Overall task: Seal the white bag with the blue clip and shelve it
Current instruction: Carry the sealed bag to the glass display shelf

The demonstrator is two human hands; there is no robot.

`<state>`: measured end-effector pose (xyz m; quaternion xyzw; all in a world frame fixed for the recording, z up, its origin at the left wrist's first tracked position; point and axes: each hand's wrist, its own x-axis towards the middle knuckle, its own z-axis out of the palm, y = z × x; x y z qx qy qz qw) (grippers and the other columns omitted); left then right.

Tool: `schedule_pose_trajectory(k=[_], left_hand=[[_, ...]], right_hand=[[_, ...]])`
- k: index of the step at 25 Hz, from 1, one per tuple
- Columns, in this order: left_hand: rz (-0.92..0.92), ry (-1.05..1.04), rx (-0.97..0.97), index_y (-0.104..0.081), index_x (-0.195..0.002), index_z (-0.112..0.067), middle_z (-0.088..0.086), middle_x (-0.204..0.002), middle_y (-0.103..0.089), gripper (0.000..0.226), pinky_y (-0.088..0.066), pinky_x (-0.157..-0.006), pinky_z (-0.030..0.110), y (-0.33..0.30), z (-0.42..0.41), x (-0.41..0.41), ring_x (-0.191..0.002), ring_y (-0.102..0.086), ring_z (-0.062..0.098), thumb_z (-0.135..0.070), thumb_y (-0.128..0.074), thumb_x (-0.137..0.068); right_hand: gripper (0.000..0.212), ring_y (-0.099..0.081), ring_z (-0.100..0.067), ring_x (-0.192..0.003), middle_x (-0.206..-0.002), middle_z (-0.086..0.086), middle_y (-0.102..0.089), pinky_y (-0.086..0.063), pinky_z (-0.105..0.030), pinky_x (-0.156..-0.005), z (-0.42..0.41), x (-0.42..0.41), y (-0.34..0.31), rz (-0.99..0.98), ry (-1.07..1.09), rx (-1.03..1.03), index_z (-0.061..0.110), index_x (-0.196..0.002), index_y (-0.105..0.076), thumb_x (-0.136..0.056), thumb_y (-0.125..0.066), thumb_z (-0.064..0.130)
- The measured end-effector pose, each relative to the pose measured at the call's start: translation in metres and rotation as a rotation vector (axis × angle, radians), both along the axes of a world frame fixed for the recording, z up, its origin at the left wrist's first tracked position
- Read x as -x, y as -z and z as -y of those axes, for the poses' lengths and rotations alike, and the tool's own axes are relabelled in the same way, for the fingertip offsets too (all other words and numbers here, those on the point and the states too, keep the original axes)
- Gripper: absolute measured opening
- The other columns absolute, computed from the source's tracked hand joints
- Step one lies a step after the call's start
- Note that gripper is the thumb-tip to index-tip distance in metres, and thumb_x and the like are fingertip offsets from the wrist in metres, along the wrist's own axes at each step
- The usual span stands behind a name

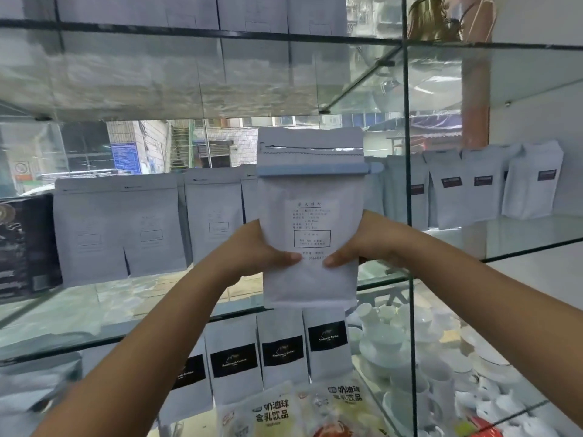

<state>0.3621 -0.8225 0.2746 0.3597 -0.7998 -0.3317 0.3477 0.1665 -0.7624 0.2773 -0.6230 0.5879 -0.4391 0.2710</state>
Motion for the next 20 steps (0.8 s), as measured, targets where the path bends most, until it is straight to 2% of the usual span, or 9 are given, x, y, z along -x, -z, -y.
schedule_pose_trajectory(k=[4, 9, 12, 15, 18, 20], left_hand=[[-0.068, -0.06, 0.05, -0.059, -0.106, -0.021, 0.006, -0.113, -0.066, 0.048, -0.052, -0.086, 0.036, 0.012, 0.024, 0.012, -0.098, -0.061, 0.022, -0.012, -0.082, -0.065], [0.001, -0.155, 0.068, -0.051, -0.118, -0.014, 0.008, -0.121, -0.062, 0.061, -0.05, -0.093, 0.041, 0.029, 0.047, 0.016, -0.106, -0.059, 0.025, -0.022, -0.081, -0.066], [0.062, -0.311, 0.131, -0.039, -0.11, -0.012, 0.009, -0.12, -0.056, 0.068, -0.047, -0.083, 0.034, 0.043, 0.054, 0.017, -0.099, -0.056, 0.023, -0.028, -0.084, -0.062], [0.077, -0.408, 0.222, -0.029, -0.103, -0.018, 0.013, -0.117, -0.051, 0.077, -0.046, -0.079, 0.034, 0.062, 0.052, 0.022, -0.094, -0.055, 0.026, -0.023, -0.088, -0.056], [0.061, -0.452, 0.26, -0.029, -0.114, -0.012, 0.017, -0.119, -0.05, 0.083, -0.047, -0.079, 0.034, 0.073, 0.061, 0.027, -0.102, -0.058, 0.033, -0.015, -0.088, -0.056], [0.14, -0.44, 0.235, -0.034, -0.112, -0.008, 0.015, -0.117, -0.056, 0.074, -0.044, -0.074, 0.03, 0.075, 0.072, 0.03, -0.103, -0.058, 0.031, -0.016, -0.086, -0.059]], right_hand=[[0.06, -0.063, -0.026, -0.091, -0.099, -0.008, -0.068, -0.055, -0.036, -0.071, 0.03, 0.006, 0.003, 0.022, 0.047, 0.015, 0.009, -0.106, -0.06, -0.054, -0.082, -0.011], [0.06, -0.064, -0.027, -0.097, -0.105, -0.009, -0.068, -0.055, -0.037, -0.075, 0.057, 0.01, 0.027, 0.035, 0.075, 0.017, 0.01, -0.108, -0.06, -0.055, -0.084, -0.005], [0.067, -0.061, -0.022, -0.102, -0.11, -0.003, -0.065, -0.051, -0.033, -0.083, 0.063, 0.013, 0.04, -0.139, 0.128, 0.068, 0.016, -0.113, -0.056, -0.054, -0.088, 0.011], [0.082, -0.056, -0.026, -0.106, -0.117, -0.007, -0.058, -0.049, -0.038, -0.091, 0.069, 0.011, 0.055, -0.343, 0.243, 0.068, 0.012, -0.121, -0.043, -0.054, -0.089, 0.021], [0.077, -0.057, -0.027, -0.098, -0.114, -0.014, -0.056, -0.05, -0.035, -0.083, 0.079, 0.006, 0.069, -0.372, 0.293, 0.099, 0.006, -0.118, -0.038, -0.059, -0.087, 0.014], [0.07, -0.056, -0.027, -0.094, -0.11, -0.016, -0.058, -0.049, -0.035, -0.079, 0.091, 0.008, 0.072, -0.387, 0.313, 0.085, 0.006, -0.114, -0.039, -0.063, -0.085, 0.012]])
